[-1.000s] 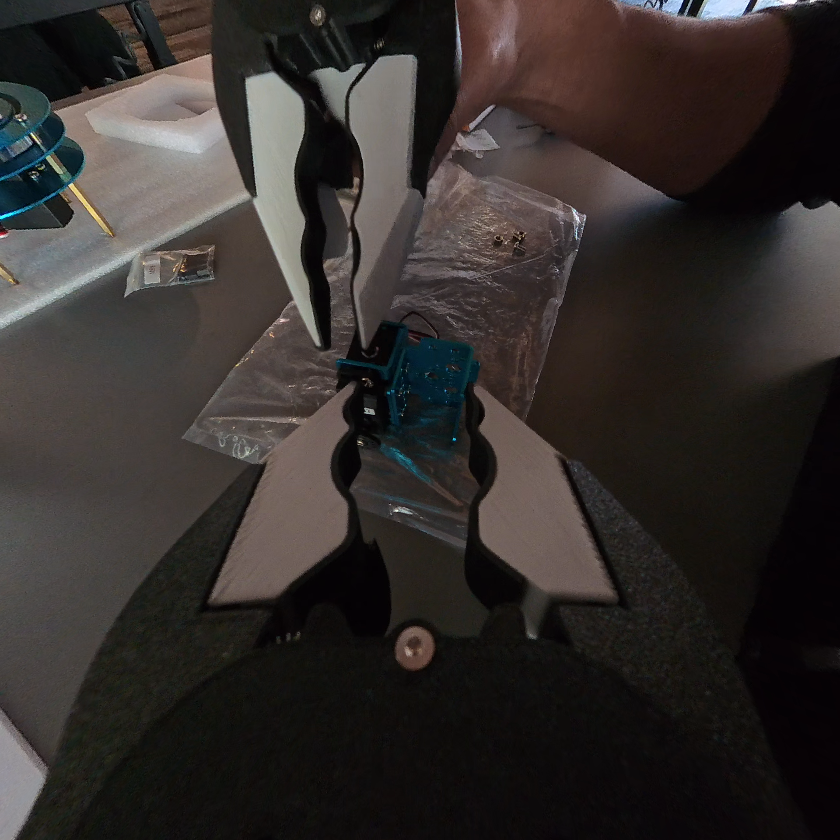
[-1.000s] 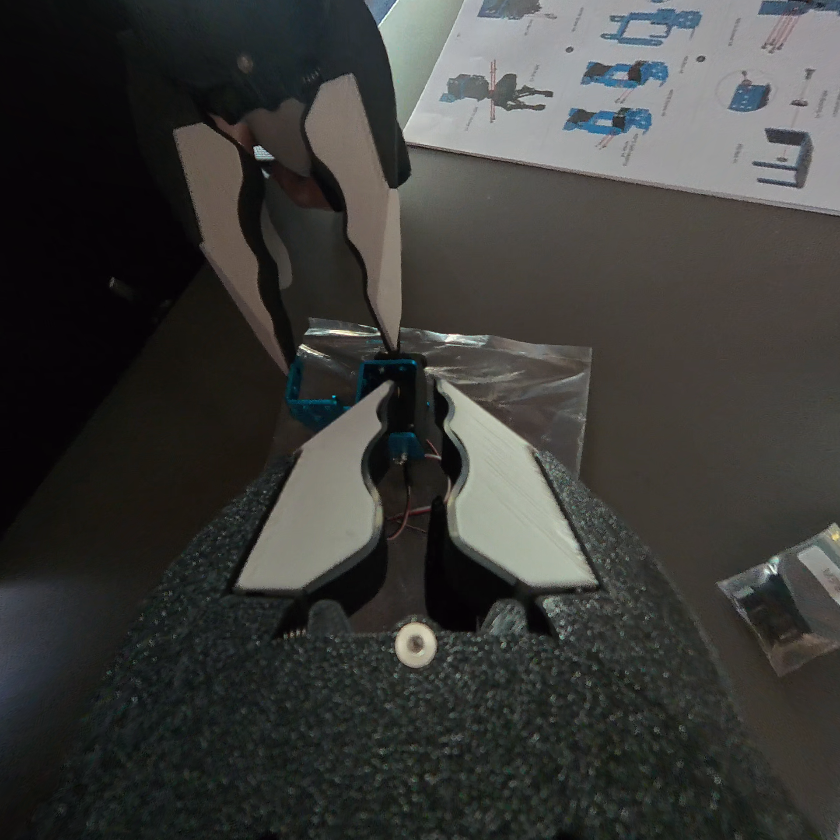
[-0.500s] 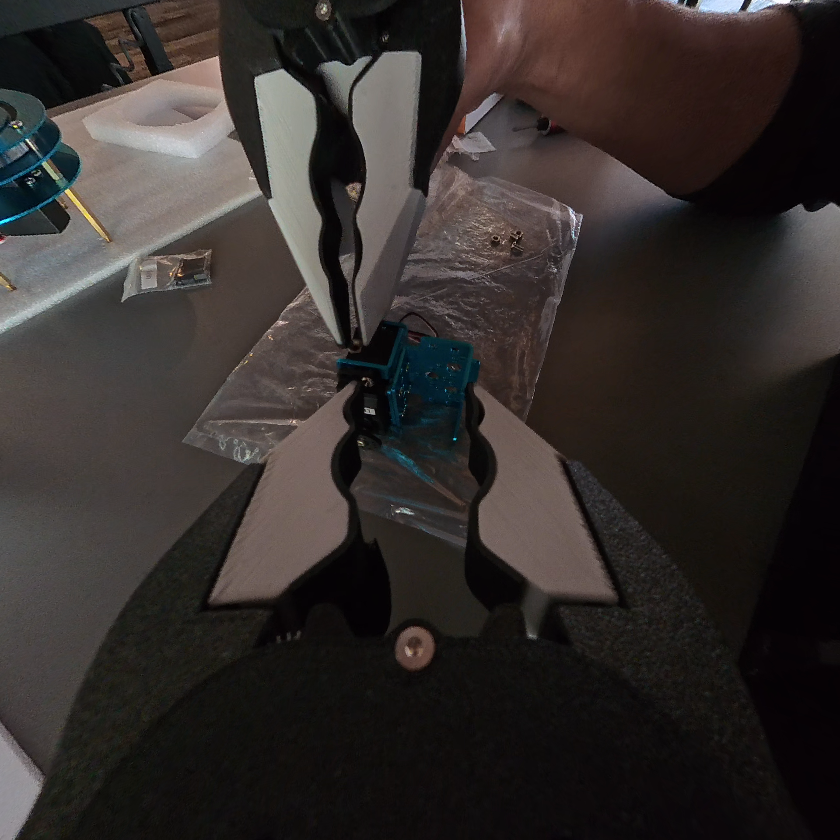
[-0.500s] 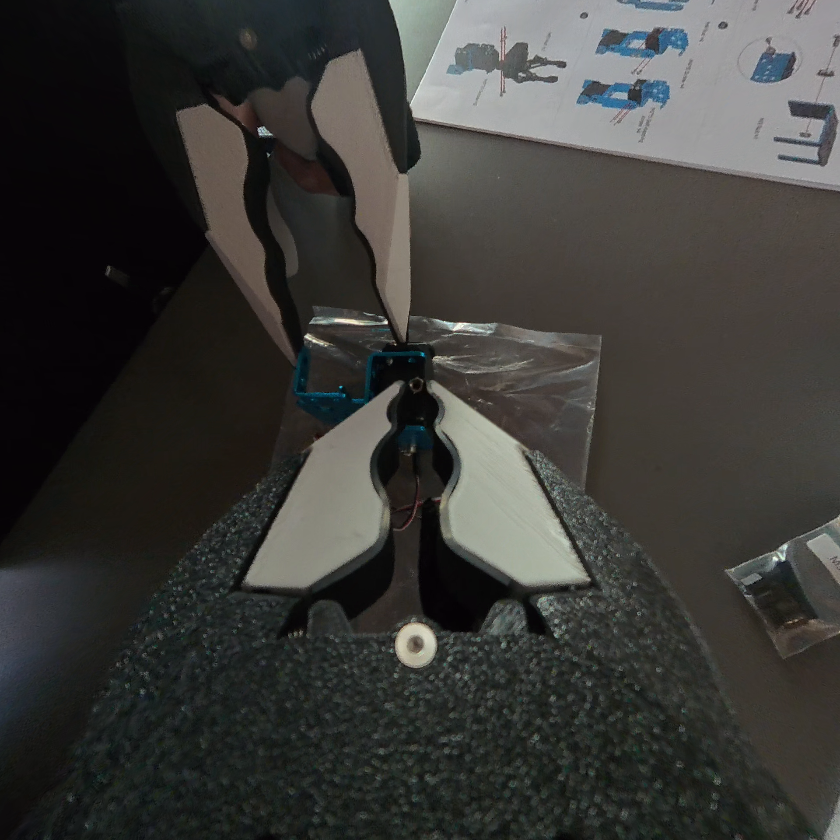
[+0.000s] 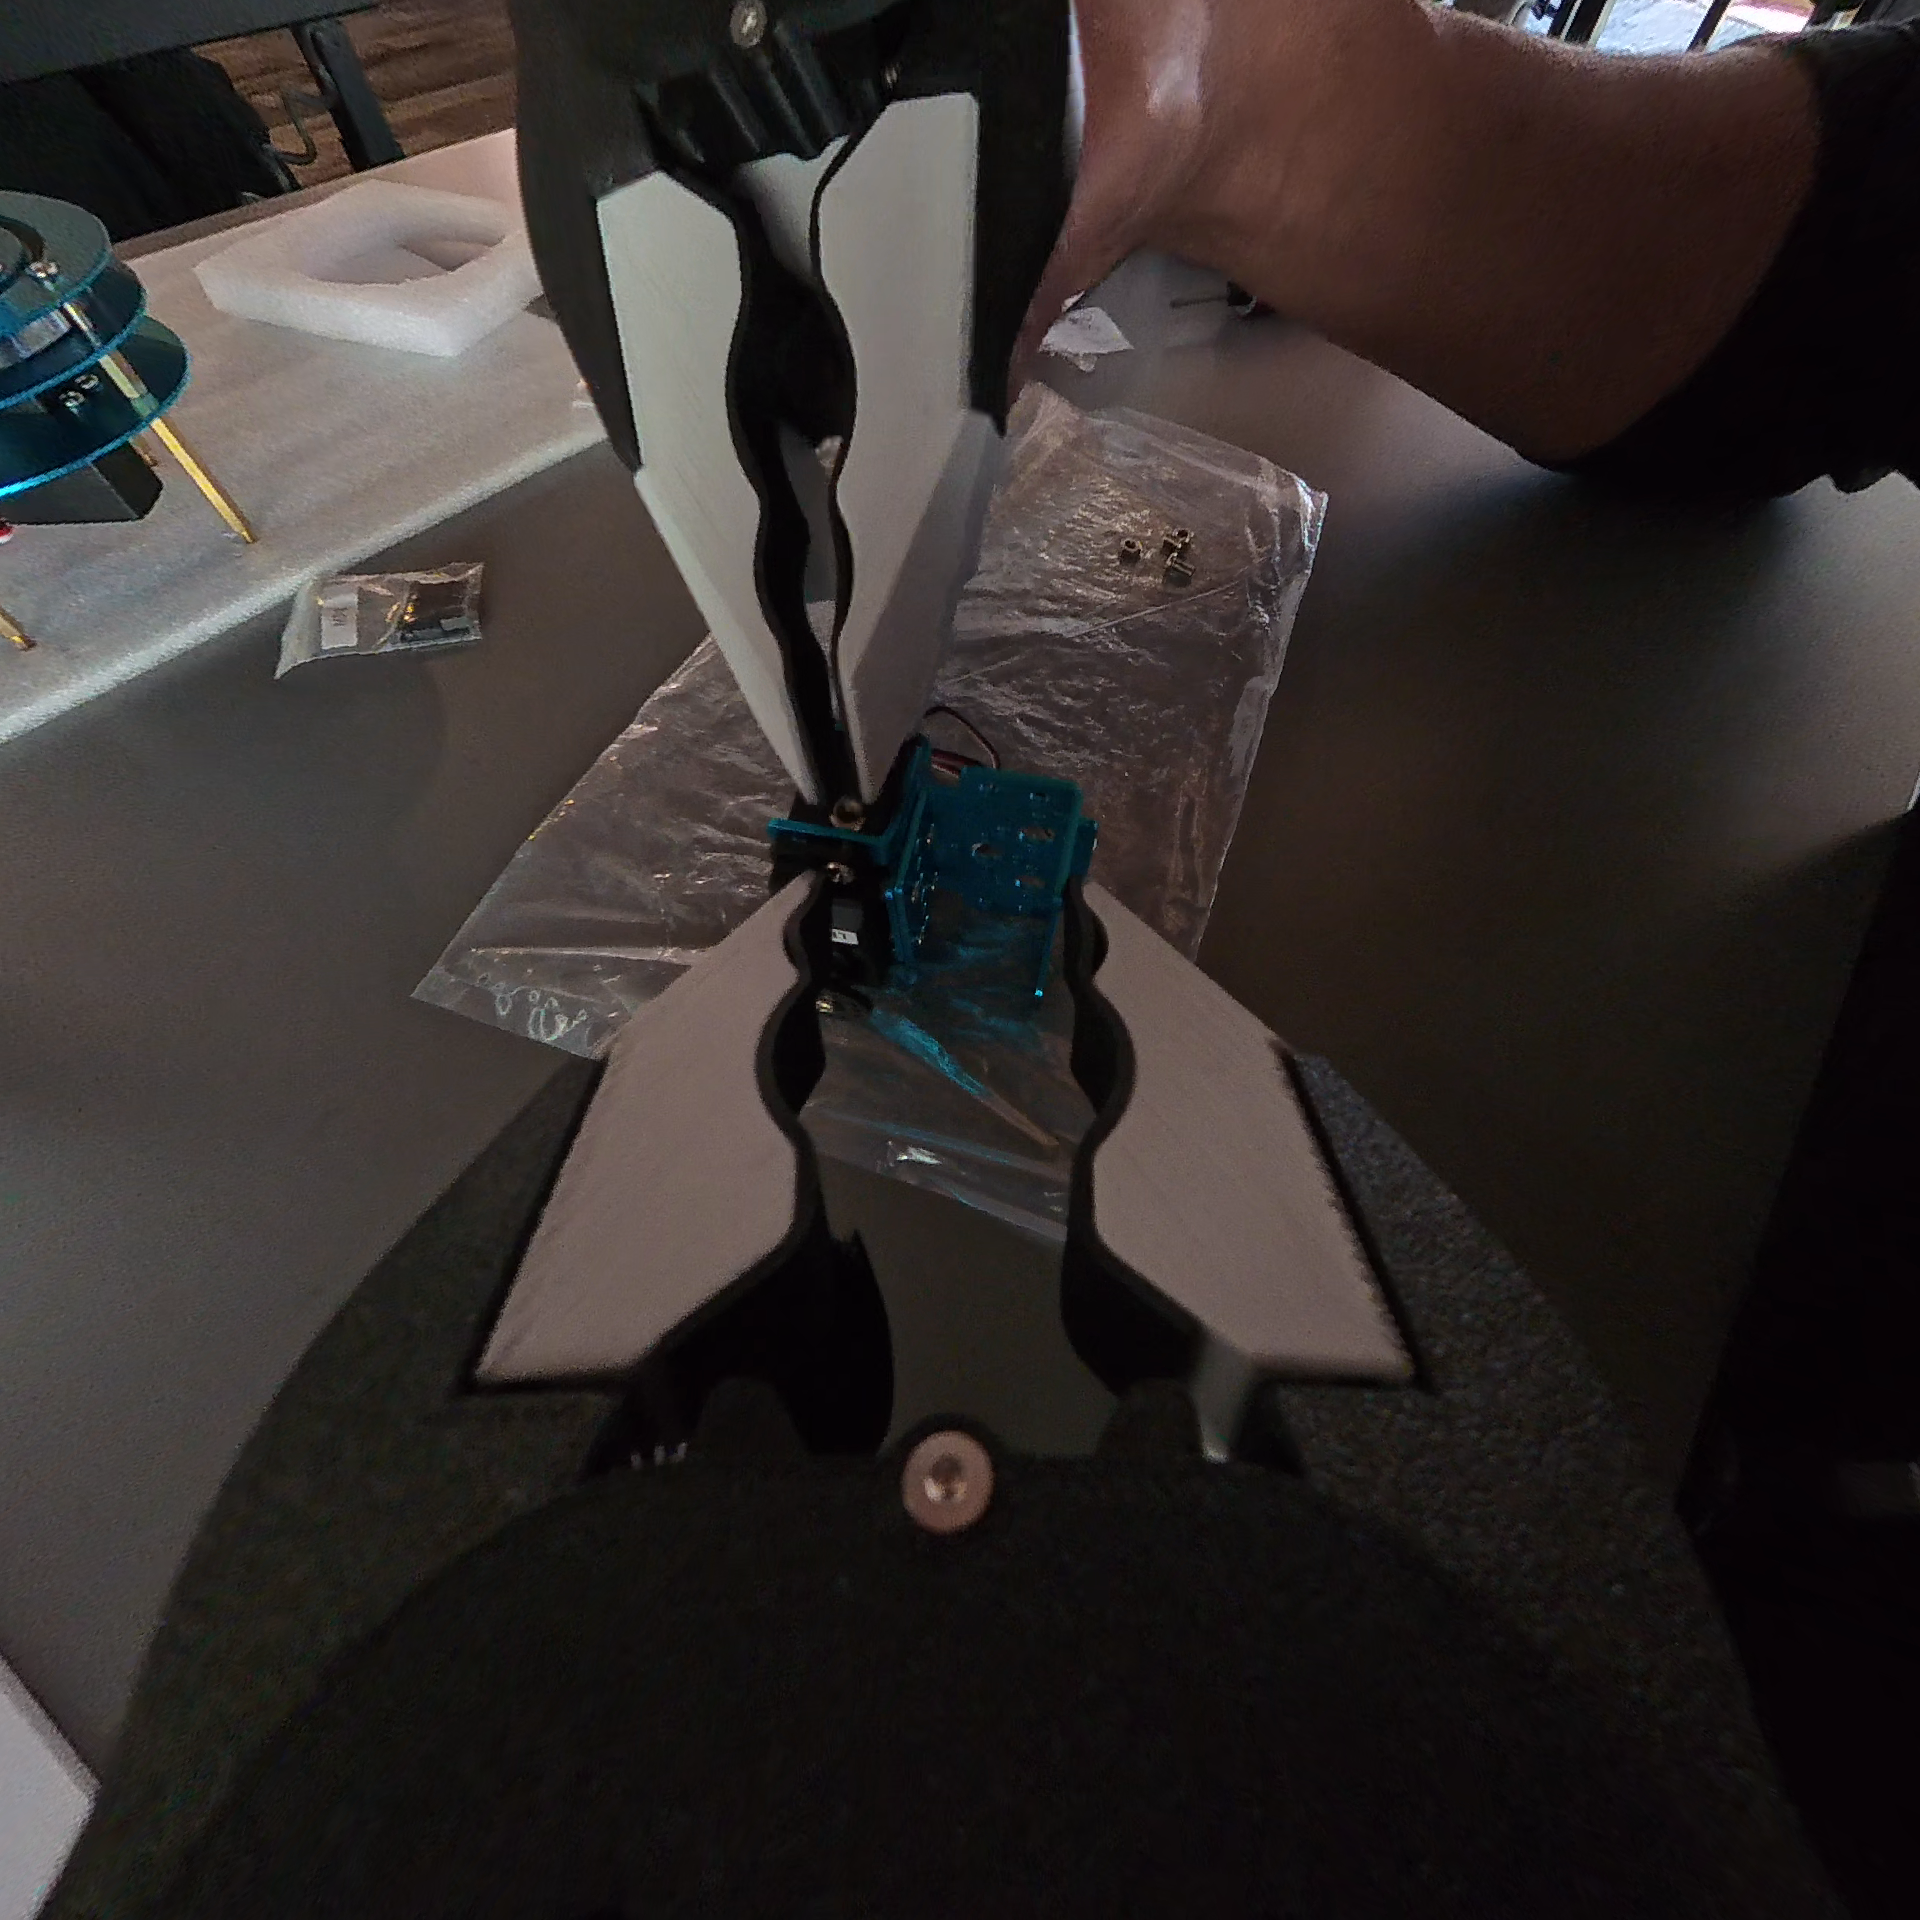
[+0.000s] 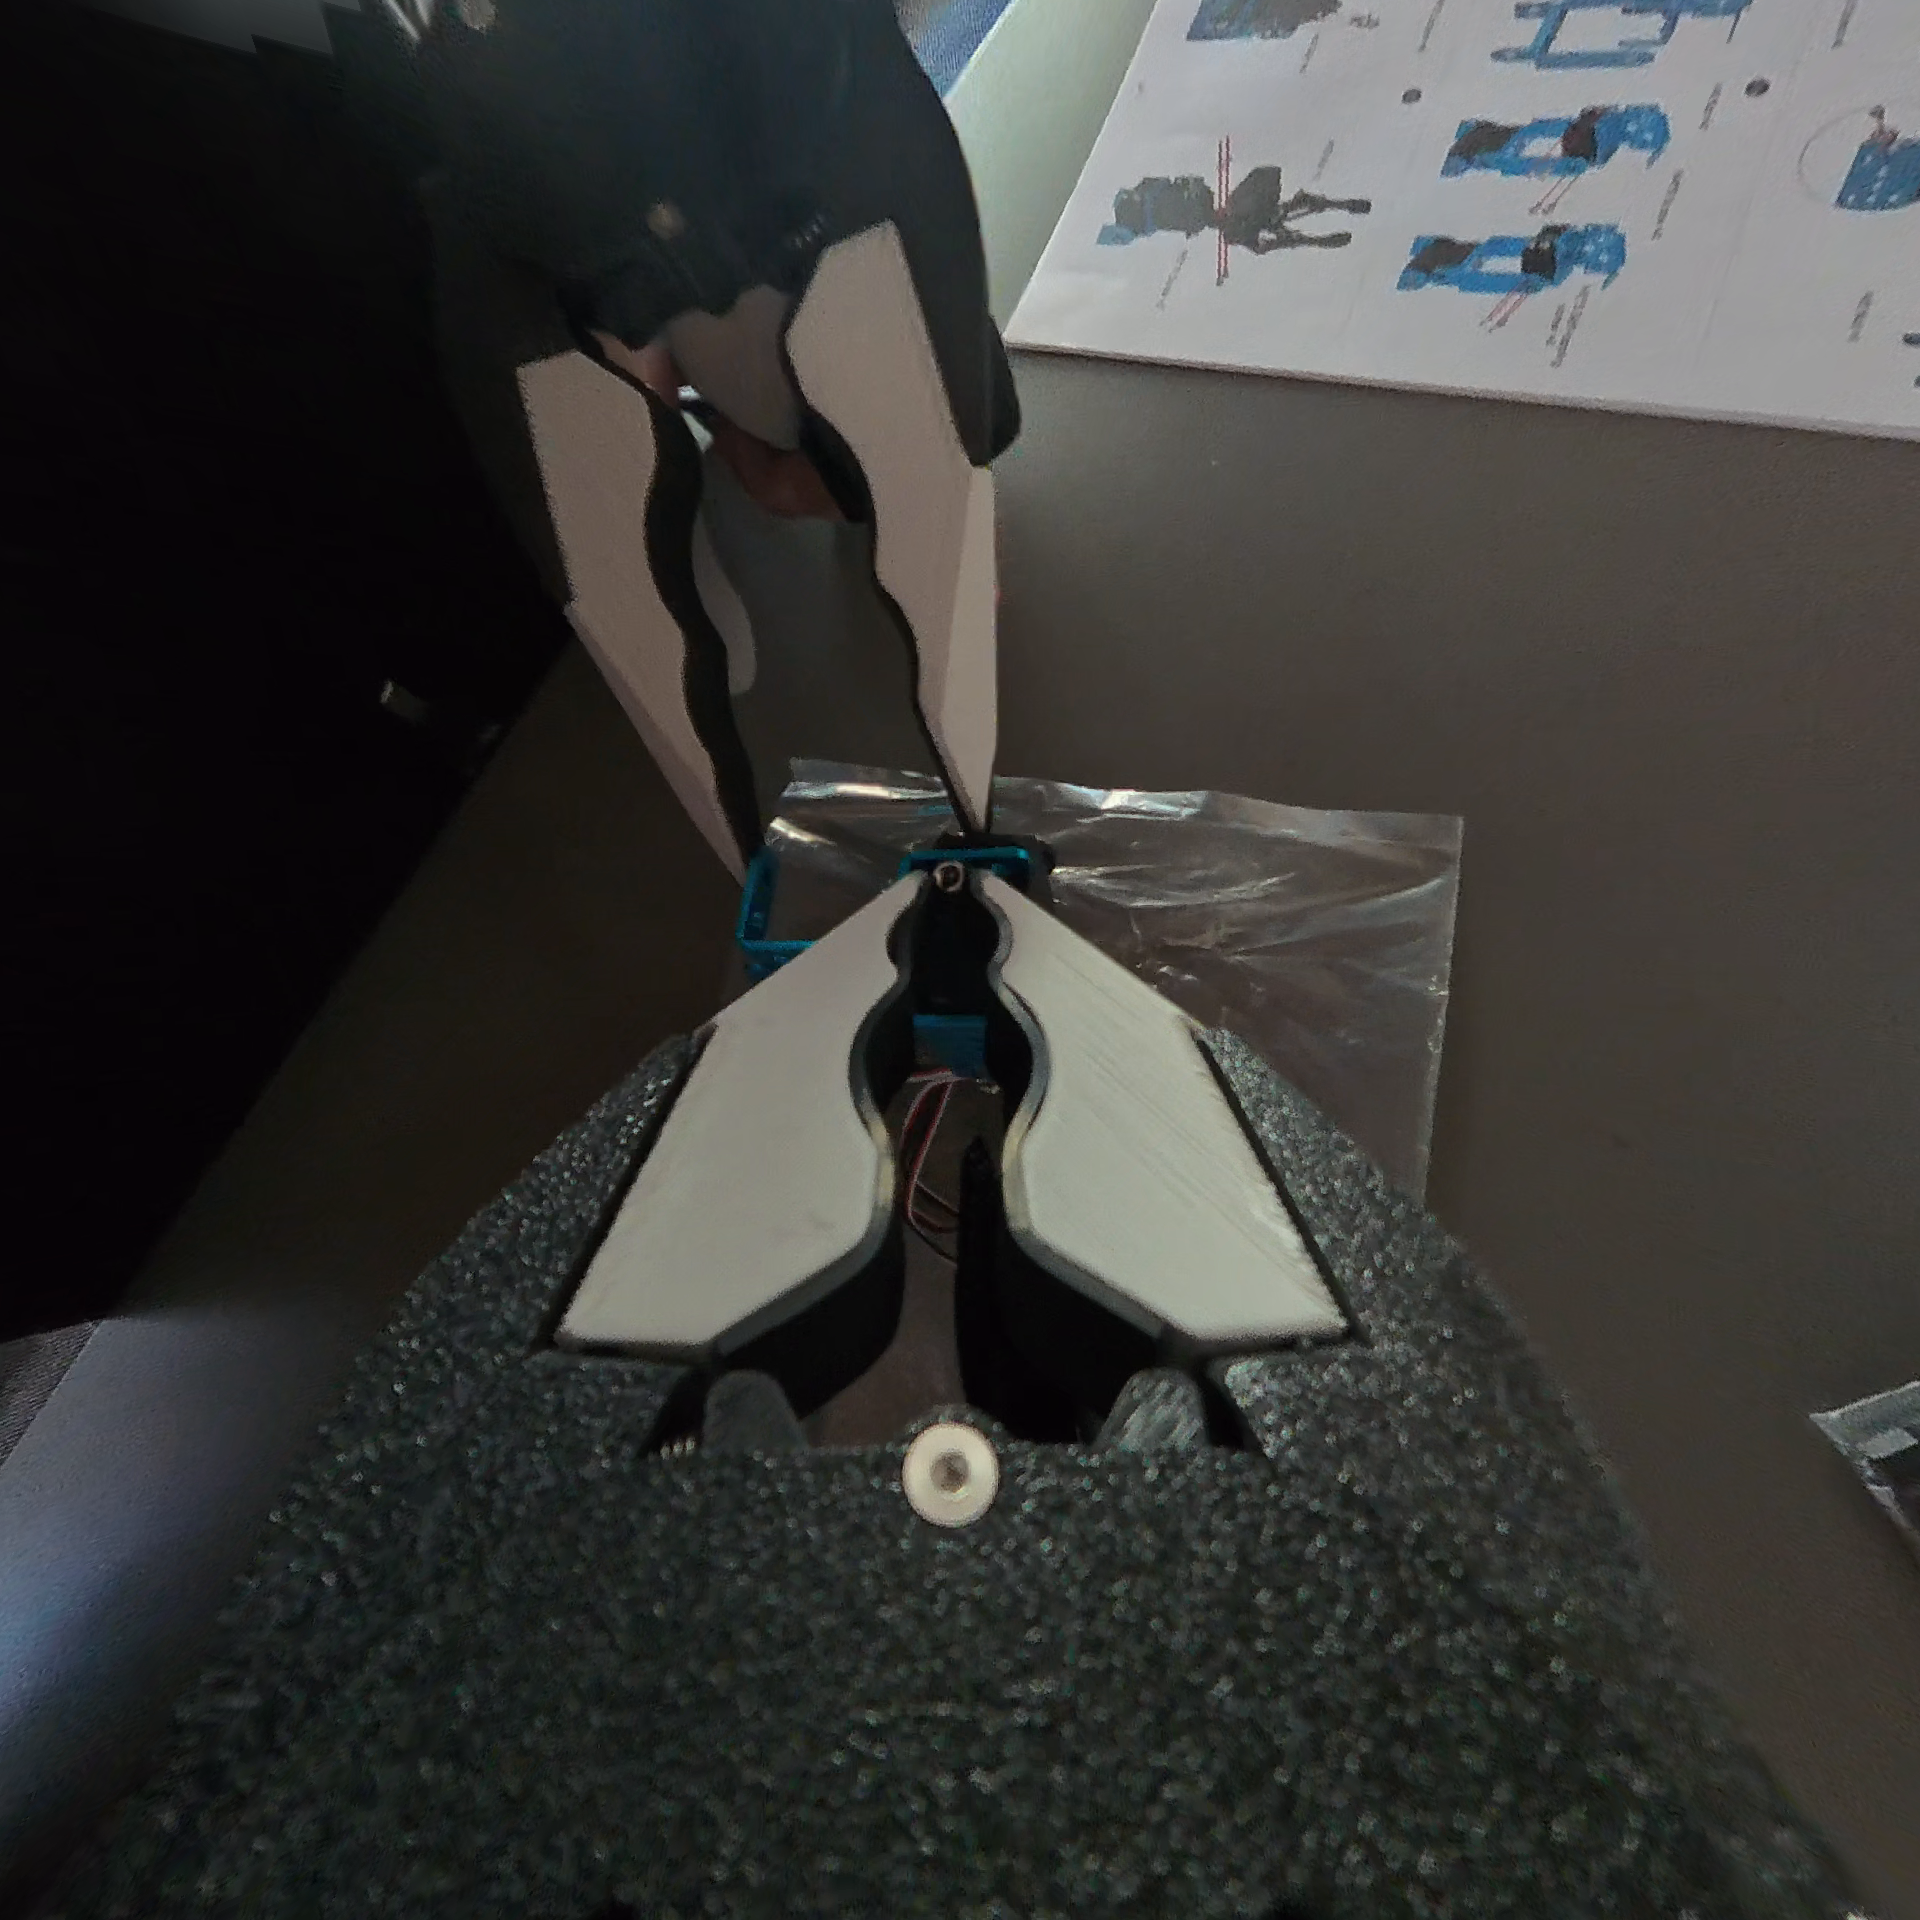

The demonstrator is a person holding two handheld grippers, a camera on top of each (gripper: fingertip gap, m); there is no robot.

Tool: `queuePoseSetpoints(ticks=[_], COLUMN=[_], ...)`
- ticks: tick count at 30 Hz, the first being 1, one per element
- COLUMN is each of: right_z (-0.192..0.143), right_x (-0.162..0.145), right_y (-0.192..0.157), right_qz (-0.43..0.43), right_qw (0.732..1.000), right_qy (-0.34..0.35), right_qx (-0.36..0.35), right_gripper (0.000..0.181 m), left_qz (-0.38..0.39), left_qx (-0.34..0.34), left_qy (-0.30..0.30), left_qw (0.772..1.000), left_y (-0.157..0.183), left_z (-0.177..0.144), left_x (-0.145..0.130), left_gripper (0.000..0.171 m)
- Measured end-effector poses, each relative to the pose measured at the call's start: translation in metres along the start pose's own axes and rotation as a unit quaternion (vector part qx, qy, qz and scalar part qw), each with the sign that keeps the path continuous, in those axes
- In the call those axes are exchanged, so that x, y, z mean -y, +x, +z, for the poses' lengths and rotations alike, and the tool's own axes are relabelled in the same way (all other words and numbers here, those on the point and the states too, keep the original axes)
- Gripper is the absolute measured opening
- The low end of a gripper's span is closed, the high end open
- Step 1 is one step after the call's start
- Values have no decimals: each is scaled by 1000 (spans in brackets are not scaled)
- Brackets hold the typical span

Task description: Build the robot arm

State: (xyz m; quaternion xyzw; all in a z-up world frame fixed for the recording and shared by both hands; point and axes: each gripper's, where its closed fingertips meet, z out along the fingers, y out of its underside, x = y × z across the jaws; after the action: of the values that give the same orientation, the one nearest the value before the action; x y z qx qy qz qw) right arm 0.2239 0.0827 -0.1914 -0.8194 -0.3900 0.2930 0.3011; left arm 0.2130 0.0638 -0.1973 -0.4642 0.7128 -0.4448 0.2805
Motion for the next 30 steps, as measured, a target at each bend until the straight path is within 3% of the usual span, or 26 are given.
queuePoseSetpoints(ticks=[24,30], right_z=[-2,1], right_x=[-3,0], right_y=[3,9], right_qz=[14,61], right_qw=[1000,998], right_qy=[-6,14], right_qx=[2,13], right_gripper=[6,30], left_qz=[0,2], left_qx=[-1,0], left_qy=[-1,0], left_qw=[1000,1000], left_y=[1,1], left_z=[-1,0], left_x=[-1,0], left_gripper=[44,44])
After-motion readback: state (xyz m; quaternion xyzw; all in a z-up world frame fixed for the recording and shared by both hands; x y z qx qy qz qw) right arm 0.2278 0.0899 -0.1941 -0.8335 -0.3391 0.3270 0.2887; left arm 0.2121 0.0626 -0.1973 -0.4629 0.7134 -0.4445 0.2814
